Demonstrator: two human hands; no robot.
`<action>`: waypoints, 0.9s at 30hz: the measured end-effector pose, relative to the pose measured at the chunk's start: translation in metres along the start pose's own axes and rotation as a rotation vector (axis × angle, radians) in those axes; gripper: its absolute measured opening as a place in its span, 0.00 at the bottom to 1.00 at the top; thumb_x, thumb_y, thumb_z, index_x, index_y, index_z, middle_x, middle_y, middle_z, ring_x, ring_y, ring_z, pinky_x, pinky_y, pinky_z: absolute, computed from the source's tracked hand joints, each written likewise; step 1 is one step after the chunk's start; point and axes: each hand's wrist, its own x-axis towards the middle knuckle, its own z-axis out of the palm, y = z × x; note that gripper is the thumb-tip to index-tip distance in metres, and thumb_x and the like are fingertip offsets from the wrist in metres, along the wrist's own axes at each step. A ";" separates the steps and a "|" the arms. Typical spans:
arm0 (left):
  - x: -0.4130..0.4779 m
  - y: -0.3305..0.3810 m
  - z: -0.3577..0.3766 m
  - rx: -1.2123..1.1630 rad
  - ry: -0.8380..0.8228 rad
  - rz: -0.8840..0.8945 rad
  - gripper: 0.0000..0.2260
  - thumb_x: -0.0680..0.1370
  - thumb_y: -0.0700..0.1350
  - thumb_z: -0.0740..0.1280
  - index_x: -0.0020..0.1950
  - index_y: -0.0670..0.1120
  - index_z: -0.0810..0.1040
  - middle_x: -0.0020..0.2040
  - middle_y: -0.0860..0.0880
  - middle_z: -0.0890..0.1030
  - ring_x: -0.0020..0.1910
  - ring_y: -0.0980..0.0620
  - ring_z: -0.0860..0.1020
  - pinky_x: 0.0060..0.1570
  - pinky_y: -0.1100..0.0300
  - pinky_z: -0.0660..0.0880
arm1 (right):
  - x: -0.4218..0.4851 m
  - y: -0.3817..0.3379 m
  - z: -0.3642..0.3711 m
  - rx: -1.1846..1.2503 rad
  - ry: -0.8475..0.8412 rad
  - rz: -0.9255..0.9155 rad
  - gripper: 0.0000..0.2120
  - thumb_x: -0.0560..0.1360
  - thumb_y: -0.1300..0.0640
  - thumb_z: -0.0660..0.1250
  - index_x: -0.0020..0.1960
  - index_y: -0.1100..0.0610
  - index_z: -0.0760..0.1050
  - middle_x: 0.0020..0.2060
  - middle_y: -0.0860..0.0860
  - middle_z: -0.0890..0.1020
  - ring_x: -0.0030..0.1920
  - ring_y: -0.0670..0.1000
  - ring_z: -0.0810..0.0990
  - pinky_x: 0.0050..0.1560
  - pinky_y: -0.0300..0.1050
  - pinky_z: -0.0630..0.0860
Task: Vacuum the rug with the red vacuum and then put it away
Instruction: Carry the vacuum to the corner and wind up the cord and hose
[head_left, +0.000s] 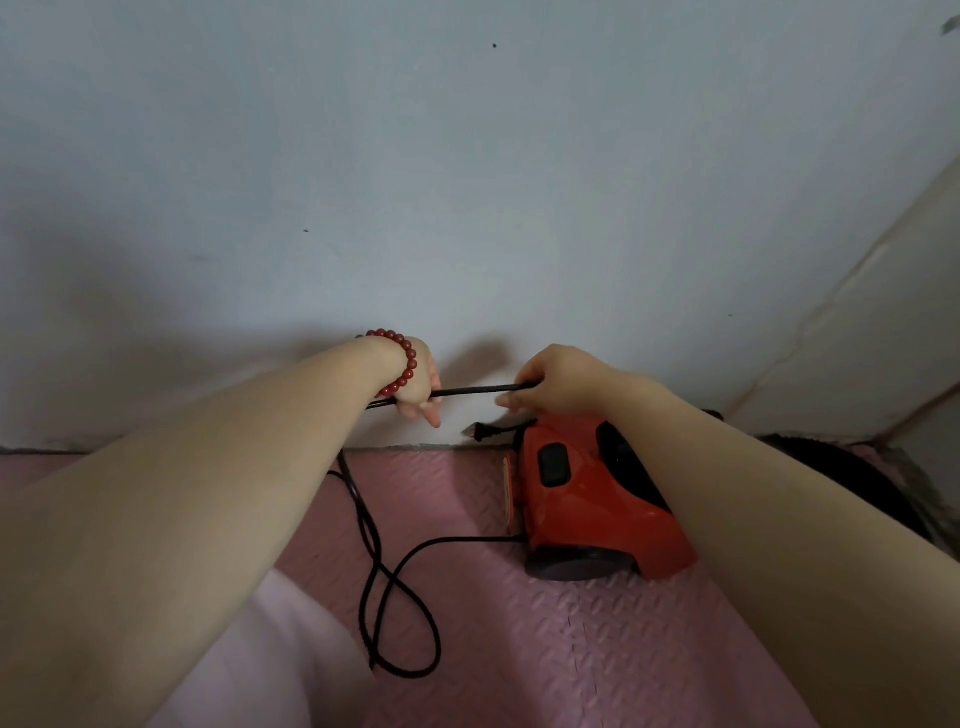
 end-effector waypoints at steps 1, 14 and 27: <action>0.000 0.001 0.001 0.010 0.001 0.004 0.13 0.76 0.37 0.66 0.60 0.42 0.75 0.59 0.52 0.80 0.54 0.55 0.76 0.43 0.72 0.73 | 0.001 -0.005 0.001 0.002 0.021 -0.009 0.12 0.73 0.44 0.69 0.39 0.52 0.82 0.25 0.46 0.72 0.27 0.43 0.69 0.29 0.35 0.64; 0.003 0.012 0.002 -0.279 -0.061 0.164 0.06 0.75 0.43 0.70 0.51 0.48 0.82 0.44 0.54 0.83 0.43 0.59 0.81 0.50 0.63 0.74 | 0.001 0.006 -0.001 0.044 -0.008 -0.002 0.10 0.69 0.47 0.74 0.40 0.53 0.80 0.31 0.46 0.79 0.34 0.44 0.75 0.36 0.36 0.70; 0.000 0.013 -0.002 -0.197 0.112 0.255 0.06 0.69 0.45 0.75 0.40 0.56 0.82 0.37 0.60 0.83 0.48 0.60 0.80 0.61 0.61 0.72 | 0.001 -0.011 -0.004 0.136 -0.067 -0.032 0.09 0.69 0.45 0.74 0.35 0.47 0.78 0.30 0.46 0.78 0.30 0.43 0.74 0.32 0.33 0.68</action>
